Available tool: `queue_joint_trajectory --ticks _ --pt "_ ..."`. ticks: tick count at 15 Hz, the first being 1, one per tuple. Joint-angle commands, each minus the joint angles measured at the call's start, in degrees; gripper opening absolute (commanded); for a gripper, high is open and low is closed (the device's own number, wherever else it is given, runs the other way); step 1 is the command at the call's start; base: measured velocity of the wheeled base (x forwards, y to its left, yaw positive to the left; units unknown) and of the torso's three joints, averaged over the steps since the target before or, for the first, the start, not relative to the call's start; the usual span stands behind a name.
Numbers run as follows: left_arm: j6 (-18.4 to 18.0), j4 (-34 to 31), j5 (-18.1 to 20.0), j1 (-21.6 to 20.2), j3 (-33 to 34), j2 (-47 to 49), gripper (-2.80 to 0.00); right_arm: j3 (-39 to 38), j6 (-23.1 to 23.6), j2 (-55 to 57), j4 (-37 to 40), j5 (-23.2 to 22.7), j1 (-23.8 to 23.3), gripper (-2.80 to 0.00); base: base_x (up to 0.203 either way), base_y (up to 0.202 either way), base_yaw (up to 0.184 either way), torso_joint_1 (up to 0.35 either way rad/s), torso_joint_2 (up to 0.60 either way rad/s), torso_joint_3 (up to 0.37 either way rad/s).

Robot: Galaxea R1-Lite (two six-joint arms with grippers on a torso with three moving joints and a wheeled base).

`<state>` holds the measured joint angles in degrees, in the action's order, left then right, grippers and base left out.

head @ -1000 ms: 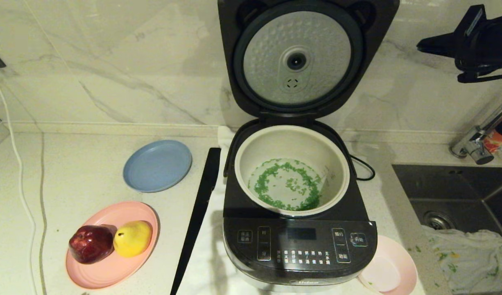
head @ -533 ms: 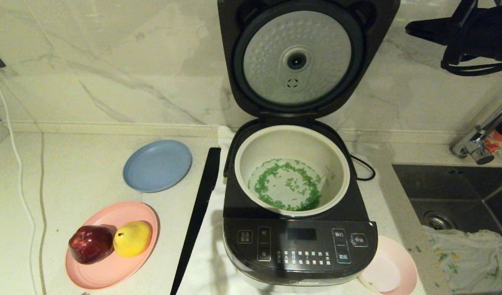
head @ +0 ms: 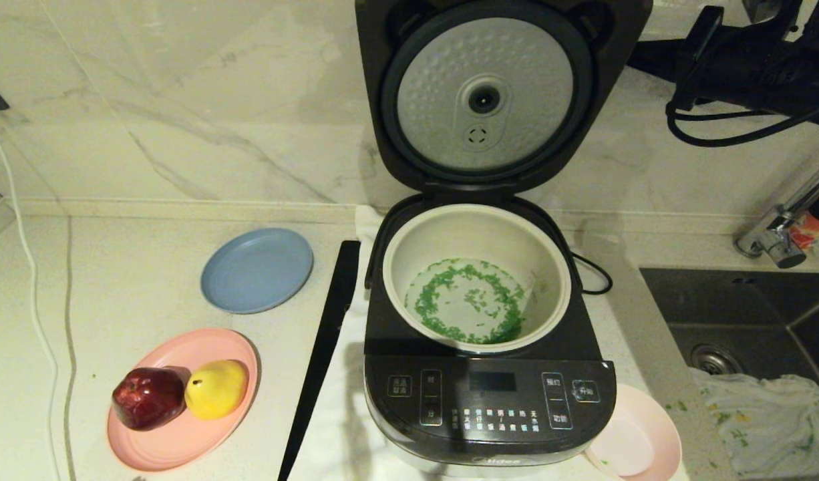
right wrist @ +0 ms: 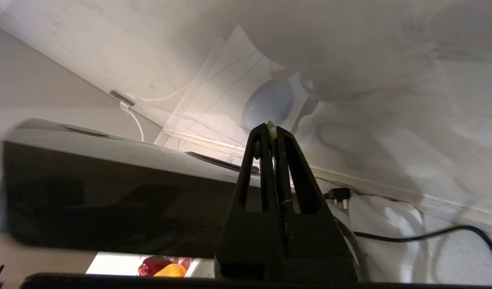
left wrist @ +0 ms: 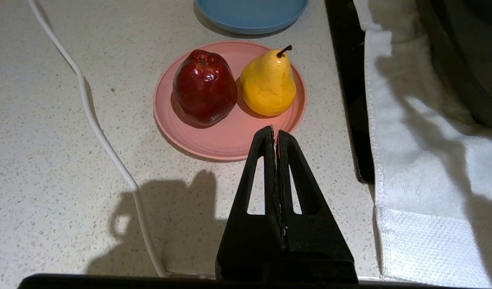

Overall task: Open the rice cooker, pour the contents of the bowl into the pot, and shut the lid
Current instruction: Close the rice cooker

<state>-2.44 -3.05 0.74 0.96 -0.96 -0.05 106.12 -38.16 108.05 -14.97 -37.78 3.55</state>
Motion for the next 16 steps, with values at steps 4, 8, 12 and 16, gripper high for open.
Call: queue_joint_trajectory --ticks 4,8,12,16 --pt "-0.02 -0.03 0.01 0.0 0.0 -0.04 -2.8 -0.24 -0.22 2.25 -0.67 -0.01 1.9 -2.8 0.0 0.0 0.0 0.0 0.0 0.0" --pt "-0.02 -0.03 -0.04 0.0 0.0 -0.04 -2.8 -0.3 -0.25 2.08 -0.58 -0.28 1.9 -2.8 0.0 0.0 0.0 0.0 0.0 0.0" --pt "-0.02 -0.03 -0.04 0.0 0.0 -0.04 -2.8 -0.87 -0.38 1.81 -0.42 -0.36 2.55 -2.8 0.0 0.0 0.0 0.0 0.0 0.0" --pt "-0.02 -0.03 -0.04 0.0 0.0 -0.04 -2.8 -2.16 -1.86 -0.69 0.0 -1.32 4.31 -2.8 0.0 0.0 0.0 0.0 0.0 0.0"
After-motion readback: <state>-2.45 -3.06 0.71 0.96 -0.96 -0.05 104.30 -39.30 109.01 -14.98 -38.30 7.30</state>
